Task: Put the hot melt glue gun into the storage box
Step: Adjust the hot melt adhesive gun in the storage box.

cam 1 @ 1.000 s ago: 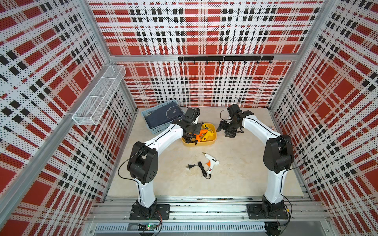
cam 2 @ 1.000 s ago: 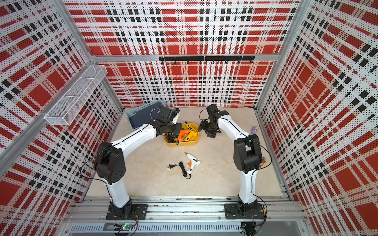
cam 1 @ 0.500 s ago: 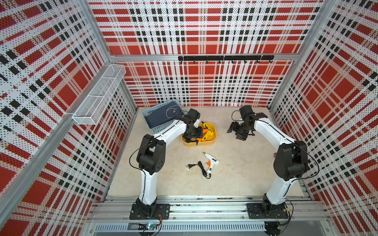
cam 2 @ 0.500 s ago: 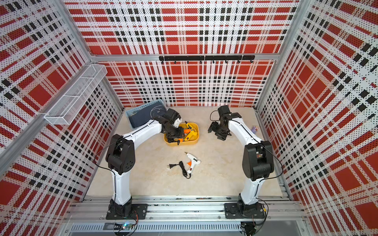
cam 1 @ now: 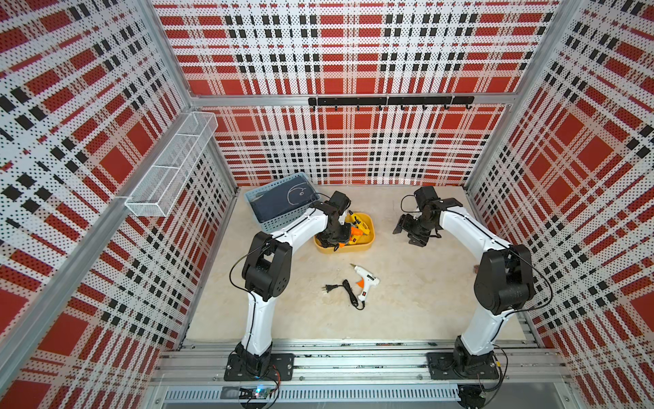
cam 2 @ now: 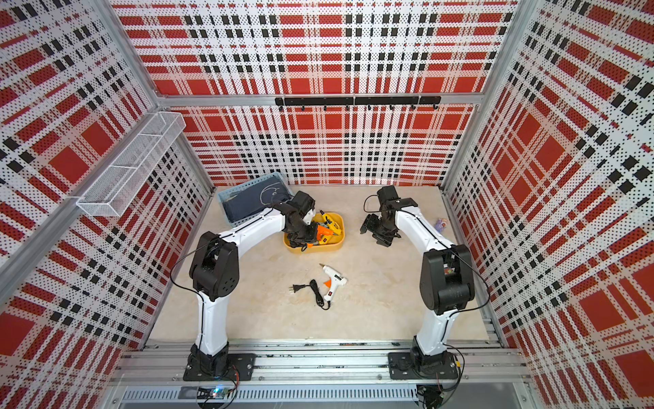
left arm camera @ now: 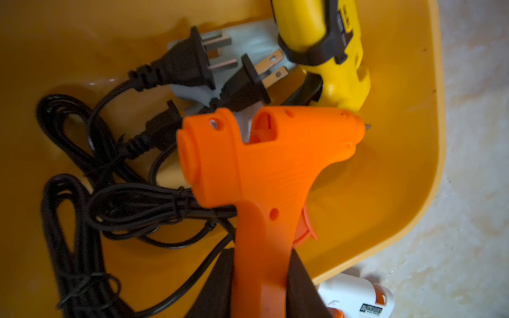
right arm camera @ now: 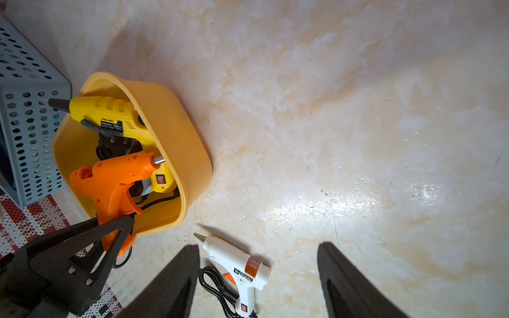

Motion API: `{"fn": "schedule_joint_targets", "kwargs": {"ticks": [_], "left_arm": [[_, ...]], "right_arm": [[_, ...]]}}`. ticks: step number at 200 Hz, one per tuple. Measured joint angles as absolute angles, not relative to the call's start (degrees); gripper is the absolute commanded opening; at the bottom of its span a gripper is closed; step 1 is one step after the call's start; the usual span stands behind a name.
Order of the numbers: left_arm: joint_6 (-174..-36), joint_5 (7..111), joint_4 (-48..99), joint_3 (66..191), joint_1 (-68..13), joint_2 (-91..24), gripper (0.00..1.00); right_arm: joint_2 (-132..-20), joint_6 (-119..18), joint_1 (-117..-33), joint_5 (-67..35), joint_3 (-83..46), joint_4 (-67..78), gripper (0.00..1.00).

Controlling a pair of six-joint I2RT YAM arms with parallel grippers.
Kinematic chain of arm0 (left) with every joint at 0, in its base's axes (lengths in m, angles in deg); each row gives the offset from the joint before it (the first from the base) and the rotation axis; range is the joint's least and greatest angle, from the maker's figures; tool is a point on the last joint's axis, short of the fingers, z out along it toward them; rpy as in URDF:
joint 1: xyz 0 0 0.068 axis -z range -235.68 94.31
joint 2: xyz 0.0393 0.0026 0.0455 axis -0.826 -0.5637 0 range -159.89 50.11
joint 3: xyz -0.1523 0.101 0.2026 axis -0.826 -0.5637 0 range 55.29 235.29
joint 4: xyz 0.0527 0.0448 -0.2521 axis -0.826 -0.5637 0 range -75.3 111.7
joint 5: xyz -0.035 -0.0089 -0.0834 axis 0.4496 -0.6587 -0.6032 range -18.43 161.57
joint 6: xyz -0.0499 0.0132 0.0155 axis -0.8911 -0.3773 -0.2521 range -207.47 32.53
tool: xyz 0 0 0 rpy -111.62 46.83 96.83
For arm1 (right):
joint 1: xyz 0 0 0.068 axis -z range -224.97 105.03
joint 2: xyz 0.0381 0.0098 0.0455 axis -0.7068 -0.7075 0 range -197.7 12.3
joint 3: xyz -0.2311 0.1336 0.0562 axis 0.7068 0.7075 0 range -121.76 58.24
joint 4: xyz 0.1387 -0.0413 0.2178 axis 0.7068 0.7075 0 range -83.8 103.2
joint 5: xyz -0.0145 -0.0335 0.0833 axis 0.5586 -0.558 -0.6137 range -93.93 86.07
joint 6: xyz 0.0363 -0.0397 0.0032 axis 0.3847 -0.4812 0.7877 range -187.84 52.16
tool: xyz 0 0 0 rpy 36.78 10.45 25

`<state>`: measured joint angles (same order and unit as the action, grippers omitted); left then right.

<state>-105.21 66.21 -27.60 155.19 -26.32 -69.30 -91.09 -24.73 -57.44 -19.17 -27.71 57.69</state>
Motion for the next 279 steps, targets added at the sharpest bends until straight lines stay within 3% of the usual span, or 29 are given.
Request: {"fn": "schedule_joint_targets", "kwargs": {"ticks": [59, 141, 169, 184, 232, 241, 279], "left_arm": [[-105.6, 69.1, -23.4, 157.4, -25.8, -69.3, 0.04], [-106.9, 70.1, -8.1, 145.2, -24.2, -69.7, 0.06], [-106.5, 71.8, -5.4, 143.4, -23.8, -70.4, 0.29], [-106.1, 72.5, -4.4, 143.0, -23.8, -70.3, 0.5], [-103.5, 73.8, -6.8, 142.9, -23.4, -68.4, 0.84], [-103.0, 74.0, -9.0, 143.4, -23.5, -67.7, 0.99], [-102.3, 75.1, -15.3, 147.3, -24.4, -64.0, 0.99]], "right_arm": [[-91.0, -24.8, -57.4, -19.4, -27.7, 57.1, 0.75], [-90.0, -24.7, -57.4, -19.7, -24.6, 56.0, 0.75], [-89.6, -24.7, -57.4, -19.7, -24.2, 55.9, 0.75], [-89.3, -24.7, -57.4, -19.7, -24.1, 55.8, 0.75], [-89.1, -24.7, -57.4, -19.7, -24.1, 55.7, 0.75], [-89.1, -24.7, -57.4, -19.7, -24.1, 55.7, 0.76], [-89.1, -24.7, -57.3, -19.8, -25.0, 55.8, 0.76]]}}
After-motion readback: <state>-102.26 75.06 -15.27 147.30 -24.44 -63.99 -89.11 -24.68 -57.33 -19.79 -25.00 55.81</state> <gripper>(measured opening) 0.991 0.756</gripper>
